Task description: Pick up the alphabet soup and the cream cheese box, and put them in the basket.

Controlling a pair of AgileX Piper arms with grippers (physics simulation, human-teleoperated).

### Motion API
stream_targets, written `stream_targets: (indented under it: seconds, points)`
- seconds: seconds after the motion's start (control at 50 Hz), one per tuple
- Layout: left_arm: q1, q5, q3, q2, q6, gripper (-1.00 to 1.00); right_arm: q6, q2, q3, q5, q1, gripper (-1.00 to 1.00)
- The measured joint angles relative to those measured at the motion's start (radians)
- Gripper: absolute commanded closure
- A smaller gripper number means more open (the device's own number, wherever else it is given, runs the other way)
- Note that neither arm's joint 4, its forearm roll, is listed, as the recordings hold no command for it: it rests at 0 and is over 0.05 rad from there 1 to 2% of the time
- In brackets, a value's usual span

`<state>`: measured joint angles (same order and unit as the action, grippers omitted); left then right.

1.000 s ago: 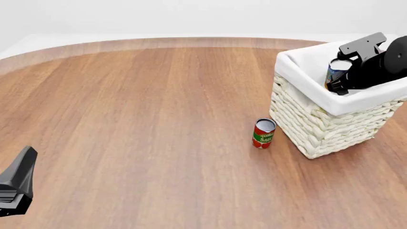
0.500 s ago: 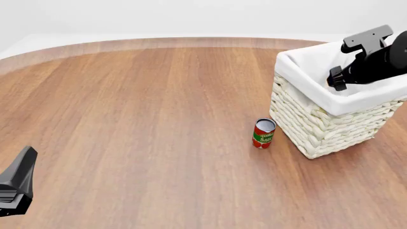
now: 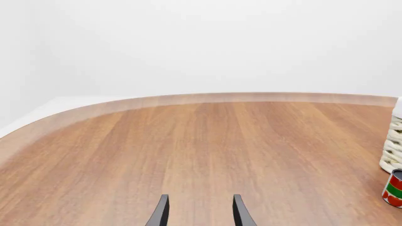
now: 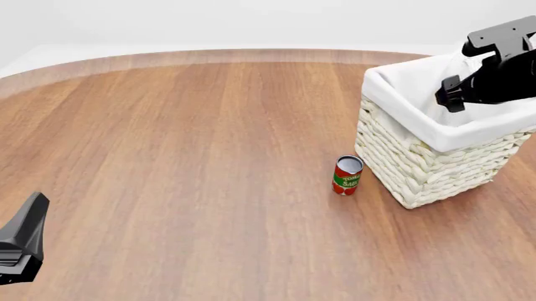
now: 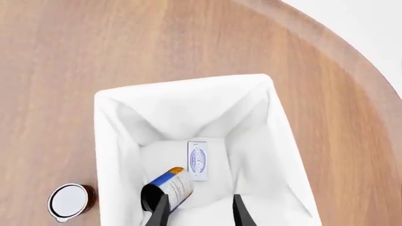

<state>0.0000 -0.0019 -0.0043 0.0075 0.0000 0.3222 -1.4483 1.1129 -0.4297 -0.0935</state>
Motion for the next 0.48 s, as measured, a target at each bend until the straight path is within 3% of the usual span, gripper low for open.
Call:
stream_targets:
  seconds: [0.48]
  points:
    - [0.000,0.000,0.000,0.000,0.000,-1.00,-0.058,0.196,-0.088,-0.048,0.042,-1.00]
